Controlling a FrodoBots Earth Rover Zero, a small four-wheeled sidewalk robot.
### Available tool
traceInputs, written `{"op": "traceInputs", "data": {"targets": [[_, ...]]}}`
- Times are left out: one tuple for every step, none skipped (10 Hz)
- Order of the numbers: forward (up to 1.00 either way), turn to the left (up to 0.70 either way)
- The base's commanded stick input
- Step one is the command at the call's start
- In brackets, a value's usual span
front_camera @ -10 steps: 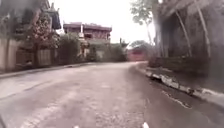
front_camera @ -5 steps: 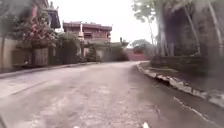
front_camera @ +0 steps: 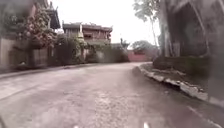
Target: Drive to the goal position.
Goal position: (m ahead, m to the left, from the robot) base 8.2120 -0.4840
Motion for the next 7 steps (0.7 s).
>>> {"op": "traceInputs", "data": {"targets": [[0.70,0.00],[0.70,0.00],[0.70,0.00],[0.70,0.00],[0.70,0.00],[0.70,0.00],[0.70,0.00]]}}
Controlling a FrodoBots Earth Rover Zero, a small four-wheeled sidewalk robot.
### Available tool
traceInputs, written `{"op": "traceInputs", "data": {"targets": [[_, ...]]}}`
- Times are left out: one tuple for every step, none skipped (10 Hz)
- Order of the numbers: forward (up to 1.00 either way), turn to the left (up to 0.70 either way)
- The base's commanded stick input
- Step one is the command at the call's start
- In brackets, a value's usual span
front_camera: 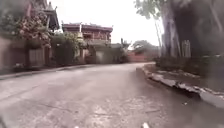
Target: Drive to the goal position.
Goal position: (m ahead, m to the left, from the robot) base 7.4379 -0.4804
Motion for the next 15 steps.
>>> {"op": "traceInputs", "data": {"targets": [[0.70,0.00],[0.70,0.00],[0.70,0.00],[0.70,0.00],[0.70,0.00],[0.70,0.00],[0.70,0.00],[0.70,0.00],[0.70,0.00],[0.70,0.00],[0.70,0.00],[0.70,0.00],[0.70,0.00],[0.70,0.00],[0.70,0.00]]}}
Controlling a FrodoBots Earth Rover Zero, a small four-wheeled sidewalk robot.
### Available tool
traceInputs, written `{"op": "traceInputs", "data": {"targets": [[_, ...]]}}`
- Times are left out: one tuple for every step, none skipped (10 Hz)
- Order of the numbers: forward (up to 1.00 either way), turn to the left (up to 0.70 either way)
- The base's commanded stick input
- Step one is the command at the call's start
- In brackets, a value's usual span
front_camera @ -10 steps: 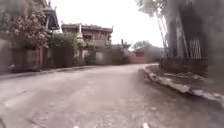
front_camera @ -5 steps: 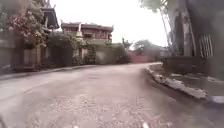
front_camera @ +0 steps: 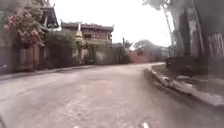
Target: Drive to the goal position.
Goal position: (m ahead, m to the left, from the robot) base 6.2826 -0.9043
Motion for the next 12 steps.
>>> {"op": "traceInputs", "data": {"targets": [[0.70,0.00],[0.70,0.00],[0.70,0.00],[0.70,0.00],[0.70,0.00],[0.70,-0.19],[0.70,-0.35],[0.70,-0.35],[0.70,0.00],[0.70,0.00],[0.70,0.00],[0.70,0.00]]}}
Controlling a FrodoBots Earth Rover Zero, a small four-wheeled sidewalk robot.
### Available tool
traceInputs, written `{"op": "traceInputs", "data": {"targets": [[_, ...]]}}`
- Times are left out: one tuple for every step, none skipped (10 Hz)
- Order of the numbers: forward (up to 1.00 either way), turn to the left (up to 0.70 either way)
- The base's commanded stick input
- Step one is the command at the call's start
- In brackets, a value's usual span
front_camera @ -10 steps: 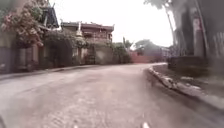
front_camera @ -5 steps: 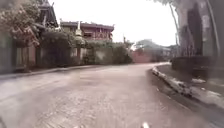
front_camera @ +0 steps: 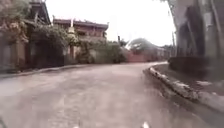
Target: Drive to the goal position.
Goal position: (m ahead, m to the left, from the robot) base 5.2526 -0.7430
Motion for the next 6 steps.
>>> {"op": "traceInputs", "data": {"targets": [[0.70,0.00],[0.70,0.00],[0.70,0.00],[0.70,0.00],[0.70,0.00],[0.70,0.00]]}}
